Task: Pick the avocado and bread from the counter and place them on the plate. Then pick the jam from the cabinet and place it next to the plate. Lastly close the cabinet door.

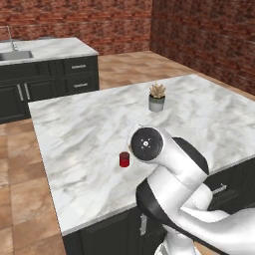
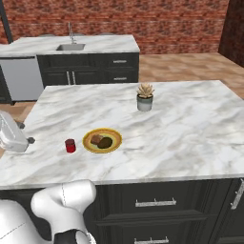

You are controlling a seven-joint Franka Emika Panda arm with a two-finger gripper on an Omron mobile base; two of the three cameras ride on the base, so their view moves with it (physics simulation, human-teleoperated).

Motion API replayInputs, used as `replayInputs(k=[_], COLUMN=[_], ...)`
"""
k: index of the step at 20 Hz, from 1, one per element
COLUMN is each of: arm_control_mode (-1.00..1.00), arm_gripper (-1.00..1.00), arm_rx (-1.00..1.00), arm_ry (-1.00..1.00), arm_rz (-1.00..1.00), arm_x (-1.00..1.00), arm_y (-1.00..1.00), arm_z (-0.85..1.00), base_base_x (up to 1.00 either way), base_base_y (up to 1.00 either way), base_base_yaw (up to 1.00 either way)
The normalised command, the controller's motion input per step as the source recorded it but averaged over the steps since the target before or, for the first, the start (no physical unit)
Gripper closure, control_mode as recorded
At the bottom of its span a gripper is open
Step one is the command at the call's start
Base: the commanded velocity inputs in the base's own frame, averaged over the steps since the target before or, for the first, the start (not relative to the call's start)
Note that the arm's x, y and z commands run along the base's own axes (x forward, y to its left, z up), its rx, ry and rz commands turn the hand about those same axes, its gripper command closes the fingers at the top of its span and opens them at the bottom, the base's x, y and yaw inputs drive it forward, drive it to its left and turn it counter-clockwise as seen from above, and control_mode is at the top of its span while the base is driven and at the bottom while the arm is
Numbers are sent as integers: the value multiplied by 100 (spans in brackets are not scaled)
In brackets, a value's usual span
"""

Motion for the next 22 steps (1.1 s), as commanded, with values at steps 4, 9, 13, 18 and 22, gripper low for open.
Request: replayInputs(k=[4,9,13,18,22], arm_control_mode=[-100,-100,-100,-100,-100], arm_gripper=[-100,-100,-100,-100,-100], arm_rx=[7,5,0,0,0], arm_ry=[20,29,35,8,-1], arm_rz=[13,11,20,21,22], arm_x=[0,0,0,0,-1], arm_y=[-43,-43,-28,-11,0], arm_z=[75,52,4,0,-6], base_base_x=[0,0,0,0,0], base_base_y=[0,0,0,0,0], base_base_yaw=[0,0,0,0,0])
